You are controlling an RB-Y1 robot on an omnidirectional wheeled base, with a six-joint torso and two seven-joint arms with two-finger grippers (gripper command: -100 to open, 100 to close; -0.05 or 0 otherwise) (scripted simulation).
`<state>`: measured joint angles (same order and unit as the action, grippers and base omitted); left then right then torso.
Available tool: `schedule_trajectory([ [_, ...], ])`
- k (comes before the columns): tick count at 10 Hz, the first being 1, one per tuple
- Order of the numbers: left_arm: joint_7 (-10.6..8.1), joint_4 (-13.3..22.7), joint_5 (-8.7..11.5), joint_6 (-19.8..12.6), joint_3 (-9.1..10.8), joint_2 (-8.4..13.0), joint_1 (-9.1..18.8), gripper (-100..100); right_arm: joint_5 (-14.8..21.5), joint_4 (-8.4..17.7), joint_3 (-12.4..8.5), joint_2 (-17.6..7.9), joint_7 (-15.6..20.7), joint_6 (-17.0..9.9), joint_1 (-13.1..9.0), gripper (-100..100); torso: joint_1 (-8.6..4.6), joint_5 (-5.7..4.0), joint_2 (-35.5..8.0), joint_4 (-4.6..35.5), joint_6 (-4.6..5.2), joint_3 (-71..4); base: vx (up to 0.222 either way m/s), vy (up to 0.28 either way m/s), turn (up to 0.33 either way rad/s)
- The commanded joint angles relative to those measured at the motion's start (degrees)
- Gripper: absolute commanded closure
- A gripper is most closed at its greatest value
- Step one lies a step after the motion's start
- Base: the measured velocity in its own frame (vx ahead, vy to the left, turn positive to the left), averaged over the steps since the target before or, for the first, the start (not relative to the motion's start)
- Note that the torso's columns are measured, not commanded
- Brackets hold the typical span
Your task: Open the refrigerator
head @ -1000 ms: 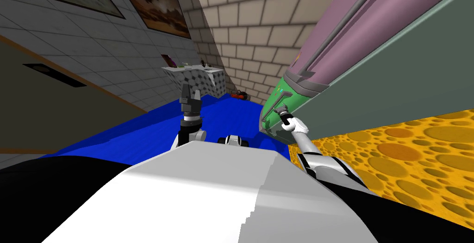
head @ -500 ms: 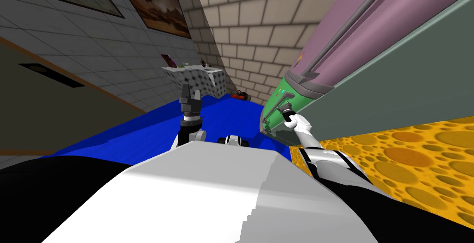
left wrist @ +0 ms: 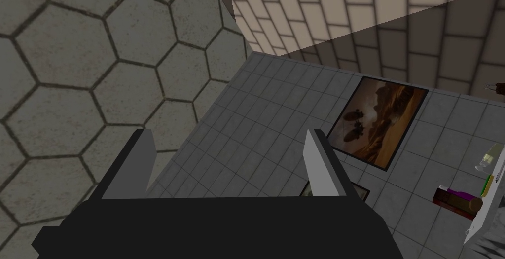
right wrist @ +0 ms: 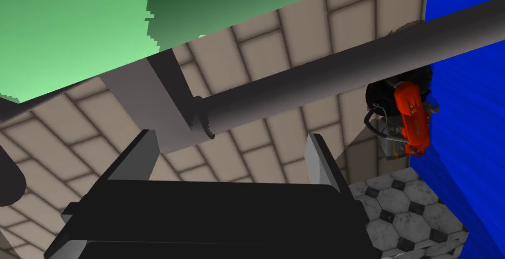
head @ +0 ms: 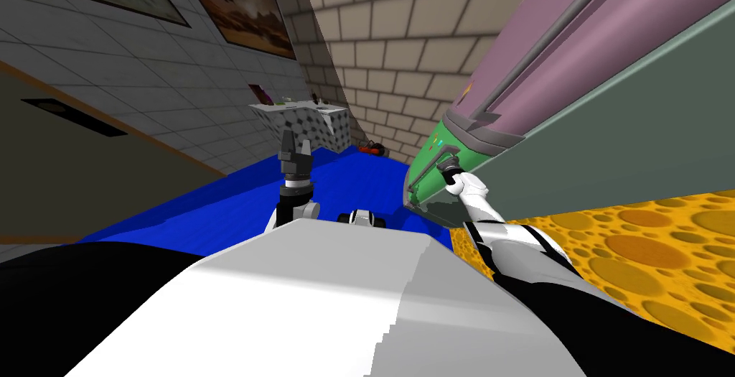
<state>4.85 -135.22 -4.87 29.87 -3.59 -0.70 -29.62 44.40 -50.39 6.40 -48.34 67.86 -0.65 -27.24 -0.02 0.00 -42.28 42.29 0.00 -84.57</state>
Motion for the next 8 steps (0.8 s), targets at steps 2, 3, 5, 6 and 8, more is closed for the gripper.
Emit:
schedule_trajectory([
  [2, 0.00, 0.0, 0.0, 0.0, 0.00, 0.0, 0.0, 0, 2.5, 3.8, 2.6, -2.7, 2.4, -3.0, -4.6, -100, 0.03, 0.01, 0.0, 0.0, 0.00, 0.0, 0.048, -0.009, -0.001],
  [3, 0.00, 0.0, 0.0, 0.0, 0.00, 0.0, 0.0, 0, 2.9, 4.3, 2.9, -2.9, 2.6, -3.3, -5.2, -100, -0.01, 0.00, 0.0, 0.0, 0.01, 0.0, 0.053, -0.021, -0.003],
  [5, 0.00, 0.0, 0.0, 0.0, 0.00, 0.0, 0.0, 0, 3.2, 4.2, 2.4, -2.6, 2.9, -3.2, -5.0, -100, 0.01, 0.00, 0.0, 0.0, 0.00, 0.0, 0.025, -0.010, 0.001],
  [6, 0.00, 0.0, 0.0, 0.0, 0.00, 0.0, 0.0, 0, 3.2, 4.2, 2.5, -2.7, 2.8, -3.3, -5.0, -100, 0.05, 0.00, -0.1, 0.0, 0.00, 0.1, 0.000, 0.000, 0.000],
  [8, 0.00, 0.0, 0.0, 0.0, 0.00, 0.0, 0.0, 0, 3.1, 5.7, 1.7, -3.3, 2.8, -5.8, -5.3, 100, -0.04, -0.15, 0.0, -0.2, 0.01, 0.0, 0.044, 0.050, 0.115],
])
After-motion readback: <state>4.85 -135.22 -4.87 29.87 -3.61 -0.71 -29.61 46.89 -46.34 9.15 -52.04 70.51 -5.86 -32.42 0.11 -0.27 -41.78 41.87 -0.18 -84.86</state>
